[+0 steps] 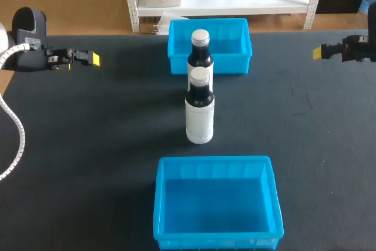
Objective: Pick up the bottle, and place it in the far bin if it is heavy, or in the near bin if it is light.
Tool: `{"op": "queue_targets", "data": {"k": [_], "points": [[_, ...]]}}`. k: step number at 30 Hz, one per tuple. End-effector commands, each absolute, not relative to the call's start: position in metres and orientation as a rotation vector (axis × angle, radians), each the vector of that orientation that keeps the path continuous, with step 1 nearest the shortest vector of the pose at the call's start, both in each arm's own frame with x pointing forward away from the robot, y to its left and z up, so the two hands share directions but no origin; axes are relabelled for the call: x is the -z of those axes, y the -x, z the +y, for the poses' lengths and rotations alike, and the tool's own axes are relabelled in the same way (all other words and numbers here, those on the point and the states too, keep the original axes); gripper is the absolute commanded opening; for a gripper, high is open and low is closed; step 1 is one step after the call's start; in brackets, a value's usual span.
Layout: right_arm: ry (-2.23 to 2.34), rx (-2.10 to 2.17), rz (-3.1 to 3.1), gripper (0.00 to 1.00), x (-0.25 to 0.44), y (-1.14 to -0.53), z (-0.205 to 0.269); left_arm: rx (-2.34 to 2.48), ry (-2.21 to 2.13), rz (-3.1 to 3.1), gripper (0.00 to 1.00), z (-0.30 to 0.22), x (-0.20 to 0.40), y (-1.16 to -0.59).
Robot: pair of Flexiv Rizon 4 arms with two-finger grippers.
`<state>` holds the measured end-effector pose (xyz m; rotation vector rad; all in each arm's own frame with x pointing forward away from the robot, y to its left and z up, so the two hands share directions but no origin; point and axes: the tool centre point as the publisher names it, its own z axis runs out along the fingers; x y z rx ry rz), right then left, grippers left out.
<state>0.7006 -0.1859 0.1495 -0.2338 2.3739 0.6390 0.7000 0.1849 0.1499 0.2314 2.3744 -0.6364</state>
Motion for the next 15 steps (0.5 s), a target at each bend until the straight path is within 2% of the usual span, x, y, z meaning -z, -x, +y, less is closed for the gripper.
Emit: {"op": "queue_targets", "data": {"k": [1, 11, 15], "points": [[0.231, -0.636, 2.374, 1.00, -0.1499, -0.6998, -0.1854, 0.636, -0.231, 2.374, 1.00, 0.1849, -0.1499, -0.7000], [0.231, -0.636, 2.374, 1.00, -0.1499, -0.6998, -0.1854, 0.636, -0.231, 2.374, 1.00, 0.1849, -0.1499, -0.7000], [0.671, -0.688, 2.313, 1.00, -0.1534, -0.7026, -0.1843, 0.636, -0.231, 2.374, 1.00, 0.1849, -0.1499, -0.7000]]}}
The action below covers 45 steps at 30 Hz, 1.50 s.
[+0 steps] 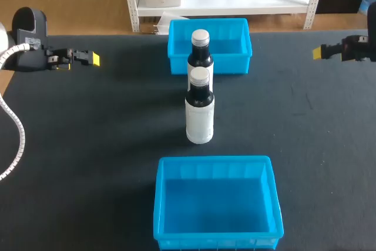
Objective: Pick up the bottle, and place it in the far bin if it is heavy, or in the near bin if it is light.
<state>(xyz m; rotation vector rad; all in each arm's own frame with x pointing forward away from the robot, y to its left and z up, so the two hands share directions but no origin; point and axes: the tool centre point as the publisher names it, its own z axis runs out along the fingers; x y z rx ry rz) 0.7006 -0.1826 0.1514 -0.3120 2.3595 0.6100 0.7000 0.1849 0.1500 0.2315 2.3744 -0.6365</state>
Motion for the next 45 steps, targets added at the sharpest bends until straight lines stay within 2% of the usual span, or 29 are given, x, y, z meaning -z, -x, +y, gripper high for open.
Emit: {"op": "queue_targets", "data": {"k": [1, 5, 23, 28, 45], "points": [[0.762, -0.703, 2.299, 1.00, -0.155, -0.702, -0.185, 0.636, -0.231, 2.374, 1.00, 0.185, -0.150, -0.700], [1.433, -0.845, 2.159, 1.00, -0.160, -0.687, -0.186, 0.636, -0.231, 2.374, 1.00, 0.185, -0.150, -0.700], [1.433, -0.845, 2.159, 1.00, -0.160, -0.687, -0.186, 0.636, -0.231, 2.374, 1.00, 0.185, -0.150, -0.700], [1.631, -0.760, 1.960, 1.00, -0.166, -0.678, -0.155, 0.636, -0.231, 2.374, 1.00, 0.185, -0.150, -0.700], [1.595, -0.770, 1.846, 1.00, -0.158, -0.647, -0.050, 0.636, -0.231, 2.374, 1.00, 0.185, -0.150, -0.700]]}}
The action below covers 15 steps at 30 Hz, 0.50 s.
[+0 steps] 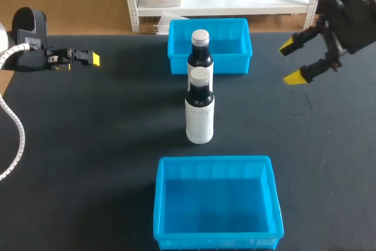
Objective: Pick up the bottle, and place it in the far bin if it is heavy, or in the near bin if it is light.
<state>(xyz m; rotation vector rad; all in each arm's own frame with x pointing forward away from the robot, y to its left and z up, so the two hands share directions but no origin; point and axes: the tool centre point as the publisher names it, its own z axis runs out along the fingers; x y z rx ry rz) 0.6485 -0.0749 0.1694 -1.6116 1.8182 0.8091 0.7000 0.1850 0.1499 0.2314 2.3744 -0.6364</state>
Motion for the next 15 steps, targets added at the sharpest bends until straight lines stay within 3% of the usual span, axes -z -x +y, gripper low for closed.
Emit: {"op": "queue_targets", "data": {"k": [1, 15], "points": [[1.591, -0.768, 1.850, 1.00, -0.156, -0.645, -0.044, 0.636, -0.231, 2.374, 1.00, 0.185, -0.150, -0.700], [1.608, -0.823, 1.831, 1.00, -0.129, -0.634, 0.020, 0.636, -0.231, 2.374, 1.00, 0.185, -0.150, -0.700]]}}
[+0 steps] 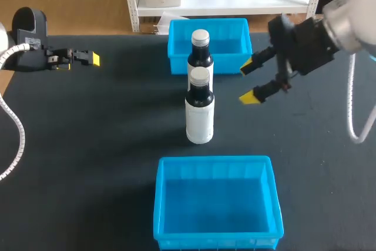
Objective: Pick up the bottle, and place it in the far bin if it is heavy, or in the near bin if it is light.
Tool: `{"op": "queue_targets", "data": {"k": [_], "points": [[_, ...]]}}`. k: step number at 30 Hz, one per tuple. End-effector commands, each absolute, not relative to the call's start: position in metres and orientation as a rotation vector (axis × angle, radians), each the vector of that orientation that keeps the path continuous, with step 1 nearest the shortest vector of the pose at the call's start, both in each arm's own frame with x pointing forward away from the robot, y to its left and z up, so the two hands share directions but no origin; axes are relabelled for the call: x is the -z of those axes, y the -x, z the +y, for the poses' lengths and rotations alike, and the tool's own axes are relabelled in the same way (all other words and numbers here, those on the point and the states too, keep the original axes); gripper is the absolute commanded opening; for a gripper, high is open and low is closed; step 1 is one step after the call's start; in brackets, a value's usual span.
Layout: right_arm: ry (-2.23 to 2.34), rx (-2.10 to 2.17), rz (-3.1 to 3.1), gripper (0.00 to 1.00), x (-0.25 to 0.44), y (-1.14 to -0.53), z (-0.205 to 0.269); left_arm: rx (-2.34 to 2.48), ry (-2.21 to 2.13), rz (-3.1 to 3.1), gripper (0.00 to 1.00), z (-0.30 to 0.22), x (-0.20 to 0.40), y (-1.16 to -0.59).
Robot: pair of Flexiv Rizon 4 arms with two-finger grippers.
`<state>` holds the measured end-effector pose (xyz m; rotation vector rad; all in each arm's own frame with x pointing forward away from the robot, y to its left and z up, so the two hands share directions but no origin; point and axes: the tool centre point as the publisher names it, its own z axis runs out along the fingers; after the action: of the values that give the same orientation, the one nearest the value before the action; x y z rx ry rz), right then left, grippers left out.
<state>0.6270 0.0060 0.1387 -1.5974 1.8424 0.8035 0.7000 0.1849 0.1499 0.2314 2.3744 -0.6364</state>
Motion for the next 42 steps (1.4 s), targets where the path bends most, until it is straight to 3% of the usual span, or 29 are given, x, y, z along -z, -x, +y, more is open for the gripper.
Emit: {"op": "queue_targets", "data": {"k": [1, 42], "points": [[1.612, -0.829, 1.829, 1.00, -0.127, -0.635, 0.023, 0.636, -0.231, 2.374, 1.00, 0.185, -0.150, -0.700], [1.599, -1.010, 1.676, 1.00, -0.121, -0.641, 0.100, 0.636, -0.231, 2.374, 1.00, 0.185, -0.150, -0.700]]}}
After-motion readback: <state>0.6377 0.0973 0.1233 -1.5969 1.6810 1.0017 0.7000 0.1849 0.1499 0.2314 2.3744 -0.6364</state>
